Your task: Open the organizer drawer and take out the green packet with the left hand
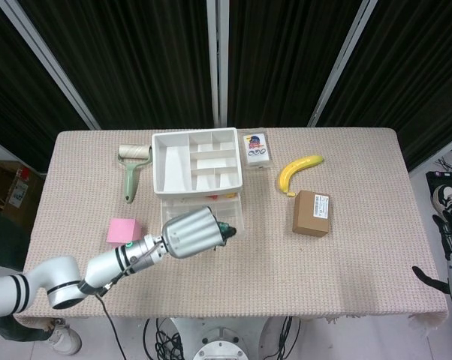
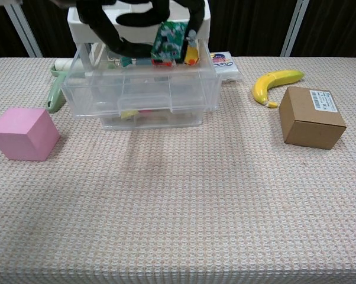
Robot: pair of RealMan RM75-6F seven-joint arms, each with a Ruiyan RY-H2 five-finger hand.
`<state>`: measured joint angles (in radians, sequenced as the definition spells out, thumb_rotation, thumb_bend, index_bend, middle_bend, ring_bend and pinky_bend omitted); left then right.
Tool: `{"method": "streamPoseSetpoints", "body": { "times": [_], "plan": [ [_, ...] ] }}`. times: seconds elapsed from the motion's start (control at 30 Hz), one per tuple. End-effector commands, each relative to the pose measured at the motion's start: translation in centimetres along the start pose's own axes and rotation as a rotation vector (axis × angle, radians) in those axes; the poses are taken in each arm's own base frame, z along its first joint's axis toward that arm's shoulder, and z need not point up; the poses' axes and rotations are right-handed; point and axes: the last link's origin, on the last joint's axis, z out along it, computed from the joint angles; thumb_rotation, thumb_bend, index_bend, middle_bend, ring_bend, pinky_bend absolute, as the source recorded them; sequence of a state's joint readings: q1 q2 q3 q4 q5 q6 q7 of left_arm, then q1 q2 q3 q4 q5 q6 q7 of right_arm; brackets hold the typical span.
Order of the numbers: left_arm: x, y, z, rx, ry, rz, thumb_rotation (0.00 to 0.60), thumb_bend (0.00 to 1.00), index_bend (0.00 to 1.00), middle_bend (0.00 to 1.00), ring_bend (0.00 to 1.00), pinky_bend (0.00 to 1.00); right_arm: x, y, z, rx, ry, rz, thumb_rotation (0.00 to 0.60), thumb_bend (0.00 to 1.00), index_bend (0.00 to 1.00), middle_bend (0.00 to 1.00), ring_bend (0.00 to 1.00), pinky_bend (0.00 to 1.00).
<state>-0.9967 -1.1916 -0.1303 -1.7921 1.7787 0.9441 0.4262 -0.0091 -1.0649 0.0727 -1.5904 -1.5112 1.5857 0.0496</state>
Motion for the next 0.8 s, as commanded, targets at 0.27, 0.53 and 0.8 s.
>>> {"method": "streamPoseSetpoints", "body": {
  "times": [0.27,0.53,0.8],
  "plan": [
    [-5.4,9.8,2.3,-0.19,-0.078,0.049,0.6,0.42,0.48,0.83,0.91,1.0,-0.2,0.0,-0.3,0.013,-0.011,0.001,0.6,0.04,0.0,0.0,0.0,0.0],
    [-8.7,12.6,3.6,-0.135,-0.141,0.047,0.6,0.42,0.47,0.82,0.91,1.0,-0.5,0.3,-0.2,0.018,-0.018,0.001,0.6,0.04,0.0,0.0,0.0,0.0],
    [-9.2,13.2,3.9,-0.105,-0.116,0.067,0.6,0.21,0.2,0.78,0.89,1.0,-0.3,0.4,-0.2,0.017,-0.014,-0.002,0.6,0.04,0.0,0.0,0.0,0.0]
  ]
}}
